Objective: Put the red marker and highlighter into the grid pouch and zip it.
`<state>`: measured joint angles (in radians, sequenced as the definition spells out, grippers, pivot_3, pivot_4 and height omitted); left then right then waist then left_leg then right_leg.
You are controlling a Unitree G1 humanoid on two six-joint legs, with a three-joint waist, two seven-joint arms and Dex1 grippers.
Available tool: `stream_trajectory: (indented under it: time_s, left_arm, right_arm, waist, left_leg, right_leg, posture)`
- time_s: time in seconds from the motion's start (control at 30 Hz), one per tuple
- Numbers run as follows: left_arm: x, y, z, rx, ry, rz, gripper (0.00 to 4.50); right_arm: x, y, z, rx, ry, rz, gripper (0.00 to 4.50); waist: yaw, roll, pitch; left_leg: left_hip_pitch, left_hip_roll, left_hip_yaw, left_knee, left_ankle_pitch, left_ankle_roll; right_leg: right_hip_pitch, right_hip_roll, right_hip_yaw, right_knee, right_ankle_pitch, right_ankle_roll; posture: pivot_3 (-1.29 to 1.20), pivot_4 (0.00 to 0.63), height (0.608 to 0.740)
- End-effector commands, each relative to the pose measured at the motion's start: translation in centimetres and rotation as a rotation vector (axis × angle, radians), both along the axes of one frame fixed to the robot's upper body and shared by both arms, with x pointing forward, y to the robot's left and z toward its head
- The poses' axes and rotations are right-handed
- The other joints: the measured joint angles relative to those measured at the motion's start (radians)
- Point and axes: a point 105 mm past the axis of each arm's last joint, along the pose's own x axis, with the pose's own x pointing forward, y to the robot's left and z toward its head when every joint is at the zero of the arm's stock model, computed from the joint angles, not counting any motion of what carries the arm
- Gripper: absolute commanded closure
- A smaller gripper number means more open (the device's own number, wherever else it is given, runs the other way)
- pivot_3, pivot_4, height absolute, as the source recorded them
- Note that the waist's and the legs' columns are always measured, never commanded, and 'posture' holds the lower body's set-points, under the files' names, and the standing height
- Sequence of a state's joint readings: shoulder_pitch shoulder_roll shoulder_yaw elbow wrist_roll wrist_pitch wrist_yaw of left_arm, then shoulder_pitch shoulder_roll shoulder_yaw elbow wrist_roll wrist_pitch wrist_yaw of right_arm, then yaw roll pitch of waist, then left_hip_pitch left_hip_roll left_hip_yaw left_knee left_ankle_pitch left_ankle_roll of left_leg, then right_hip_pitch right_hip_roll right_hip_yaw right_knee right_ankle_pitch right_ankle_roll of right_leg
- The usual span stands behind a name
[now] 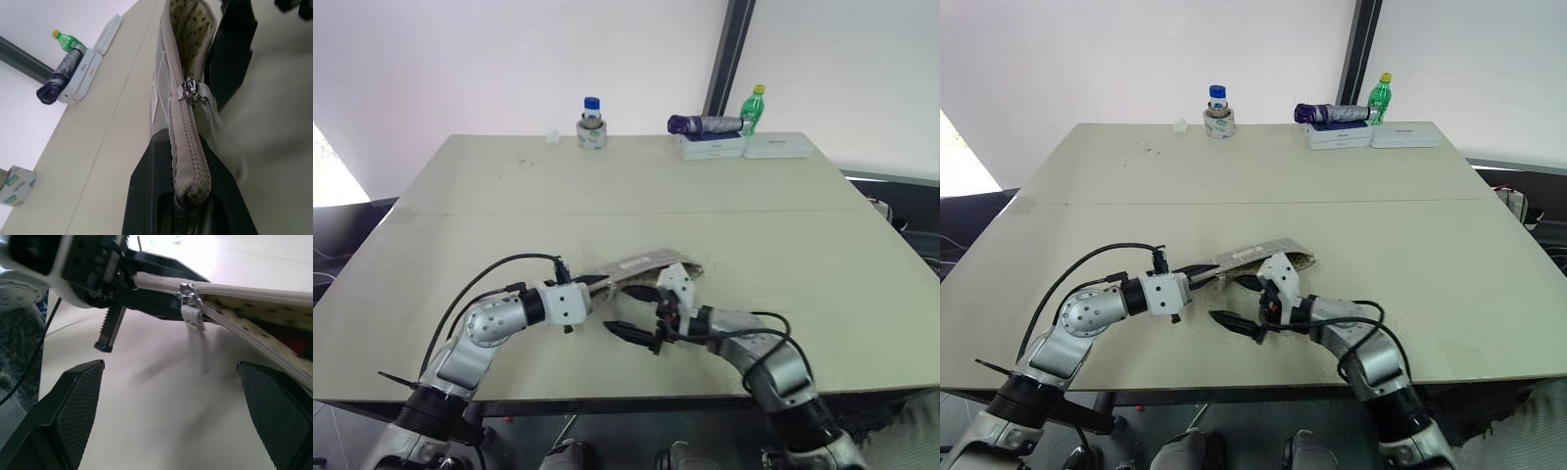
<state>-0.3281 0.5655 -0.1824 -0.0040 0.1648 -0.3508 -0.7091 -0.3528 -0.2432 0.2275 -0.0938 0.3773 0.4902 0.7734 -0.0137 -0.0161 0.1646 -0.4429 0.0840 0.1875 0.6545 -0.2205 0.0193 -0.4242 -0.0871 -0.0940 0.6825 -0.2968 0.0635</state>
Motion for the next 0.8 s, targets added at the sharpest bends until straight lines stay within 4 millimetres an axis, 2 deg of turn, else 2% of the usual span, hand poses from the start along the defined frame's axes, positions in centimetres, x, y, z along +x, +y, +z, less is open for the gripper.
stream_trajectory:
  time_s: [0.03, 0.1, 0.13, 0.2, 0.37, 0.4, 0.57, 0.63, 0.8]
  left_arm:
    - [-0.3, -0.7, 1.4, -0.019, -0.056, -0.019, 4.5]
    - [-0.4, -0.9, 1.3, -0.017, -0.056, -0.019, 4.5]
    - [-0.5, -0.9, 1.2, -0.016, -0.057, -0.019, 4.5]
    - [-0.5, -0.9, 1.2, -0.023, -0.053, -0.013, 4.5]
    - [-0.6, -0.8, 1.1, -0.023, -0.052, -0.01, 4.5]
    - [-0.6, -0.8, 1.0, -0.024, -0.052, -0.008, 4.5]
    - [-0.6, -0.7, 0.7, -0.011, -0.052, -0.006, 4.5]
    - [-0.6, -0.7, 0.7, -0.015, -0.051, -0.004, 4.5]
    - [-0.6, 0.8, 0.4, 0.012, -0.052, 0.02, 4.5]
  right_arm:
    - [0.1, 0.9, 1.9, 0.083, -0.014, 0.021, 0.02]
    - [0.0, 1.0, 1.7, 0.075, -0.005, 0.045, 0.02]
    - [0.0, 0.9, 1.7, 0.077, 0.003, 0.049, 0.54]
    - [0.1, 0.6, 1.6, 0.087, 0.013, 0.04, 1.31]
    - [-0.6, 0.5, 1.5, 0.085, 0.028, 0.072, 4.04]
    - [-0.5, 0.5, 1.6, 0.099, 0.029, 0.064, 4.45]
    - [-0.6, 0.4, 1.8, 0.106, 0.032, 0.066, 4.45]
    - [-0.6, -0.2, 1.4, 0.064, 0.015, 0.058, 4.45]
    - [0.4, -3.8, 0.8, -0.04, -0.011, 0.0, 4.45]
  waist:
    - [0.001, 0.0, 0.0]
    - [0.002, 0.0, 0.0]
    - [0.002, 0.0, 0.0]
    - [0.001, 0.0, 0.0]
    - [-0.001, 0.0, 0.0]
    - [-0.001, 0.0, 0.0]
    - [-0.001, 0.0, 0.0]
    - [-0.001, 0.0, 0.0]
    - [-0.001, 0.0, 0.0]
  left_leg:
    - [0.0, 0.0, 0.0, 0.0, 0.0, 0.0]
    - [0.0, 0.0, 0.0, 0.0, 0.0, 0.0]
    - [0.0, 0.0, 0.001, 0.001, 0.0, 0.0]
    - [0.0, 0.0, 0.001, 0.001, 0.0, 0.0]
    - [0.0, 0.0, 0.0, 0.001, 0.0, 0.0]
    - [0.0, 0.0, 0.0, 0.001, 0.0, 0.0]
    - [0.0, 0.0, 0.0, 0.001, 0.0, 0.0]
    - [0.0, 0.0, 0.0, 0.001, 0.0, 0.0]
    - [0.0, 0.0, 0.0, 0.001, 0.0, 0.001]
  right_leg:
    - [0.0, 0.0, 0.0, 0.0, 0.0, 0.0]
    - [0.0, -0.001, 0.0, 0.0, 0.0, 0.0]
    - [0.0, -0.001, 0.0, 0.0, 0.0, 0.0]
    - [0.0, -0.001, 0.0, 0.0, 0.0, 0.0]
    - [0.0, -0.001, 0.0, 0.0, 0.0, 0.0]
    - [0.0, -0.001, 0.0, 0.0, 0.0, 0.0]
    - [0.0, -0.001, 0.0, 0.0, 0.0, 0.0]
    - [0.0, -0.001, 0.0, 0.0, 0.0, 0.0]
    - [0.0, -0.001, 0.0, 0.0, 0.0, 0.0]
  posture:
    - [0.0, 0.15, 0.74]
    - [0.0, 0.15, 0.74]
    - [0.0, 0.15, 0.74]
    - [0.0, 0.15, 0.74]
    - [0.0, 0.15, 0.74]
    - [0.0, 0.15, 0.74]
    - [0.0, 0.15, 0.74]
    - [0.0, 0.15, 0.74]
    - [0.0, 0.15, 0.74]
